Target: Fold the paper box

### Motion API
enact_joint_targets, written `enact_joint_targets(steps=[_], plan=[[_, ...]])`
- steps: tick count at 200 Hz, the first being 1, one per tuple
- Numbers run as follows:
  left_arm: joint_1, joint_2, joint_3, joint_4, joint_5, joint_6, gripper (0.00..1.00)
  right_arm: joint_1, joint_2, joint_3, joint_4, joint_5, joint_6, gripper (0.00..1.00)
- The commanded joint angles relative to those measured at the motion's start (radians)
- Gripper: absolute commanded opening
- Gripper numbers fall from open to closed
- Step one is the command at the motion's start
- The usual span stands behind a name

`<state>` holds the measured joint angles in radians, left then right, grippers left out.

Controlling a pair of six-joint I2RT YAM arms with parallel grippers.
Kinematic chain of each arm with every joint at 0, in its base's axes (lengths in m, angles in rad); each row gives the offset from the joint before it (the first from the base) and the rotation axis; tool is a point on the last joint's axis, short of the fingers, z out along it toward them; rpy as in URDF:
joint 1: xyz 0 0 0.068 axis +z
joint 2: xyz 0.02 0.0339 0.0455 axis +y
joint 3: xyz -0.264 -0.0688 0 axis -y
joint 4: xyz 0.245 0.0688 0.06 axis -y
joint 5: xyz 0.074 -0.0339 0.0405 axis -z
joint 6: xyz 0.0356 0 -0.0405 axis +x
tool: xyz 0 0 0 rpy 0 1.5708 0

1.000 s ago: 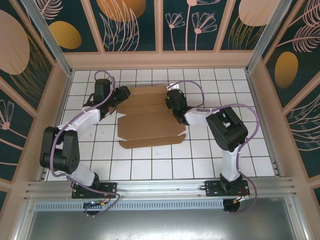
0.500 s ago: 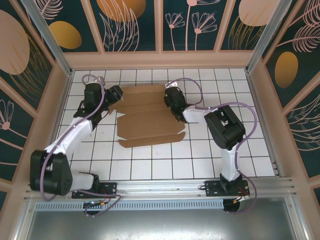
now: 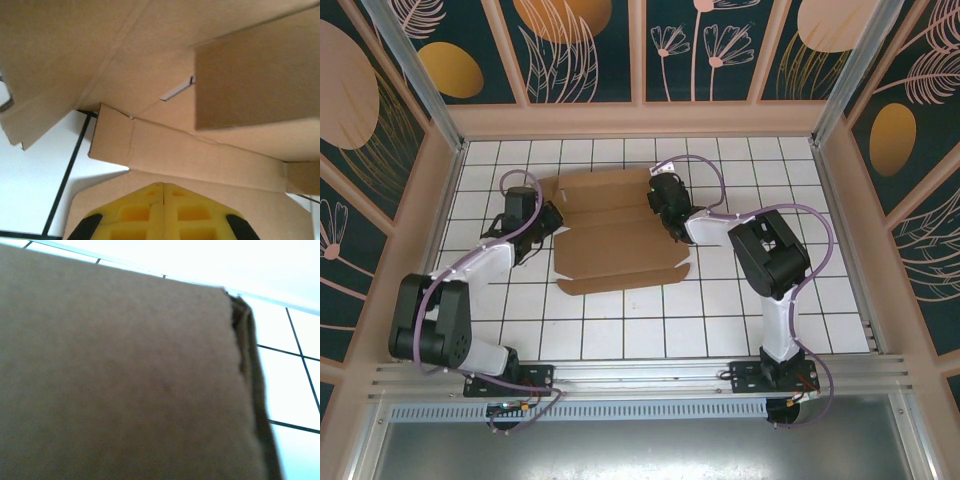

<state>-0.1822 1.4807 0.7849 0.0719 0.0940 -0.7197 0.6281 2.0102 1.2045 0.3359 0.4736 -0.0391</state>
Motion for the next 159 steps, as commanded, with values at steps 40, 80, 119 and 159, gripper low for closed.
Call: enact_joint_targets(steps=[40,80,119,159], plan=[[0.068,0.162,0.088,0.016,-0.074,-0.048,0.00,0.001,0.052,-0.018,-0.113,0.003,-0.059,0.00],[0.101,0.227,0.102,0.040,-0.079,-0.067,0.00,0.002,0.063,-0.011,-0.119,0.007,-0.061,0.00],[0.104,0.326,0.126,0.034,-0.066,-0.081,0.00,0.001,0.073,0.002,-0.129,0.005,-0.064,0.00],[0.104,0.381,0.123,0.071,-0.033,-0.155,0.08,0.003,0.081,0.010,-0.135,0.001,-0.067,0.00]])
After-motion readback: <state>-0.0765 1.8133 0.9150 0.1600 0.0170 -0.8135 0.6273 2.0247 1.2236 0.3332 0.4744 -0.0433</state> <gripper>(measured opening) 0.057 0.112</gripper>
